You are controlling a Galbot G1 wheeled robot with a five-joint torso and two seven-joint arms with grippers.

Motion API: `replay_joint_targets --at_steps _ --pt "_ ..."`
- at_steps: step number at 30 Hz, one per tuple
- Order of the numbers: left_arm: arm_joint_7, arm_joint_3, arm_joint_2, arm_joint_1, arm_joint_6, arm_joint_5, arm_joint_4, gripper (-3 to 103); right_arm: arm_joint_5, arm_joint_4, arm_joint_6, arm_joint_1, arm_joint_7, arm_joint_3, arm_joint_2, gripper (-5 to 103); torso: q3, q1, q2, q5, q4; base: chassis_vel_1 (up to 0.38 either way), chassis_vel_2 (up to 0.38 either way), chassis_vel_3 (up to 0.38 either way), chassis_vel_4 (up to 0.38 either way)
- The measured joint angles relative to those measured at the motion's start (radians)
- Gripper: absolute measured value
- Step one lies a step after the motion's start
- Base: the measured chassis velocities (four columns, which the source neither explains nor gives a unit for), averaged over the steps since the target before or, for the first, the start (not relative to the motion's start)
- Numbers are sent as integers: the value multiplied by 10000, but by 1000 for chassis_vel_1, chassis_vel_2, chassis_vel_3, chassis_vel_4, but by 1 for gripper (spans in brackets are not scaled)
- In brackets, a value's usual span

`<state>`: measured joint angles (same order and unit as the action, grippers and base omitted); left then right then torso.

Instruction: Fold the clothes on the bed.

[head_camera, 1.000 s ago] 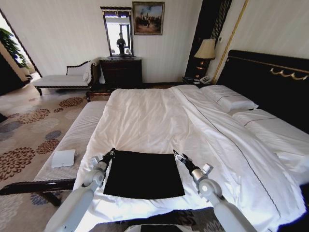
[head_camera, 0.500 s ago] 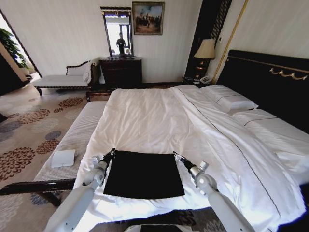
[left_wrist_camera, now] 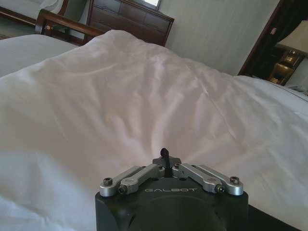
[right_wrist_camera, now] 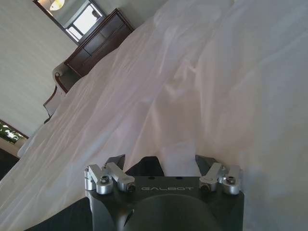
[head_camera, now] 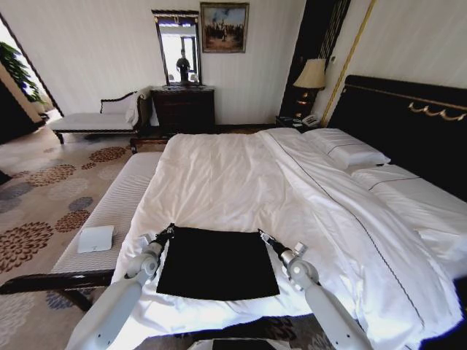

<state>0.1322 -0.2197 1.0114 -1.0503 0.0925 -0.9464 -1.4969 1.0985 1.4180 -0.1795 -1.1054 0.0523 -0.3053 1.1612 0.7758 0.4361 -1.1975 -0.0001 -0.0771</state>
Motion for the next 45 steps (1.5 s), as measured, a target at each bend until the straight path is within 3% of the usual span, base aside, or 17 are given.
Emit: replay_joint_targets --at_steps 3,4,7,9,13,15,18,21,23,36,45 --pt "9 6 0 16 0 0 -21 2 10 53 -53 -2 -1 46 14 71 0 0 0 0 1 0 0 0 0" --pt "9 6 0 16 0 0 -21 2 10 53 -53 -2 -1 46 14 71 0 0 0 0 1 0 0 0 0" --pt "11 2 -16 18 0 4 -24 2 -78 177 -68 -96 -10 151 -36 54 0 0 0 1 0 0 0 0 0" --pt "10 -2 -17 18 0 4 -23 2 -94 210 -70 -119 -13 166 -45 54 0 0 0 0 0 0 0 0 0" --pt "10 -29 -7 12 -3 4 -30 2 -193 302 -76 -190 -21 256 -85 33 0 0 0 0 0 0 0 0 0" --pt "11 -29 -5 12 -3 5 -38 2 -207 304 -76 -190 -27 265 -86 33 0 0 0 0 1 0 0 0 0" --pt "19 -30 -2 17 -3 5 -61 2 -211 345 -76 -190 -63 267 -87 16 0 0 0 1 0 0 0 0 0" --pt "25 -28 2 28 -4 5 -63 2 -207 384 -76 -189 -74 263 -99 12 0 0 0 1 0 0 0 0 0" --pt "35 -26 11 38 -4 5 -70 2 -194 415 -76 -189 -89 253 -111 3 0 0 0 1 1 0 0 0 0" --pt "96 -47 21 -17 -29 3 -304 2 -185 808 -71 -311 -210 168 -207 0 0 0 0 1 1 0 0 0 0" --pt "299 -473 -267 -383 -41 -294 -1307 2 -213 2523 -60 -886 -458 -273 -623 0 0 0 0 0 1 0 0 0 0"
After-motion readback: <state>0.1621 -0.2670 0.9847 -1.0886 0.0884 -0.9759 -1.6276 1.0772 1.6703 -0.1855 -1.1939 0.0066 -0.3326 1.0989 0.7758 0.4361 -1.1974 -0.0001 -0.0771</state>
